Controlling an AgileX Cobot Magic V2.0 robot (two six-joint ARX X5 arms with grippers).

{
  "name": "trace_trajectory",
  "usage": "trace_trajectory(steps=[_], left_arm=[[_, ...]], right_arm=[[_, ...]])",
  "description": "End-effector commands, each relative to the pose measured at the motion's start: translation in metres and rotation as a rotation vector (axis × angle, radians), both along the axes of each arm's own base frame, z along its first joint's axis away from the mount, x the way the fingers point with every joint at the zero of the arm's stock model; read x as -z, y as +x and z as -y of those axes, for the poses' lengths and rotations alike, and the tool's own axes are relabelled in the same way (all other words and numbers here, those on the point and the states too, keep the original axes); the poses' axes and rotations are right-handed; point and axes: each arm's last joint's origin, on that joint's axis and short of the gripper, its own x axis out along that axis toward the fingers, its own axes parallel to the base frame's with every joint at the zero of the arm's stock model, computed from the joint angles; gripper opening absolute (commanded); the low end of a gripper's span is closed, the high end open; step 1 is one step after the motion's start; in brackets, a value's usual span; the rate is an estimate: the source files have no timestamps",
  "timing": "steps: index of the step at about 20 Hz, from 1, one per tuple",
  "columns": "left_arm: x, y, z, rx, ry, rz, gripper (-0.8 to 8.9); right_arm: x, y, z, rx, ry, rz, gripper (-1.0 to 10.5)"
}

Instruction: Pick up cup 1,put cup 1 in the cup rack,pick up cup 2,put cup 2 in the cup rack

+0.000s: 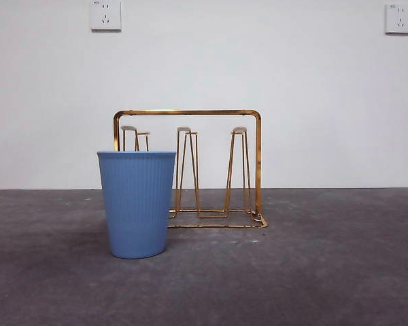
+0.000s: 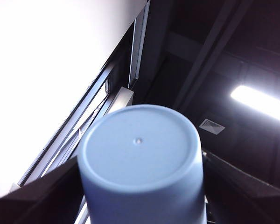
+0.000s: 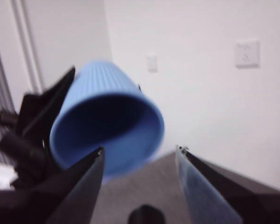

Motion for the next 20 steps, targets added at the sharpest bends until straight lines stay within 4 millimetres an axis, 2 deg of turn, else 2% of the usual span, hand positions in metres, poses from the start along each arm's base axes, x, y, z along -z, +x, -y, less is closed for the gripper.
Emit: trace_trajectory(steps=[1,4,11,15,20], left_arm=[[-0.001,0.000,-0.001,-0.032,0.030,0.025,-0.06],[0.006,0.006,0.004,-0.099,0.138,0.015,-0.06],[0.041,0.021,0.022,-0.380,0.506,-0.119,-0.06],[0.054,0.025,0.030,-0.509,0.642,-0.127,-0.06],[0.066,0.037,0.042,-0.579,0.817,-0.125,-0.06]], right_arm=[[0.008,-0.010,0.011,0.084,-0.086,-0.024,2.6],[0.013,-0.024,0.025,0.198,-0.149,-0.037,2.6],[0.020,-0.052,0.053,0.372,-0.213,-0.047,2.6],[0.021,-0.058,0.059,0.416,-0.229,-0.036,2.5],[0.023,-0.056,0.058,0.417,-0.251,-0.051,2.5]])
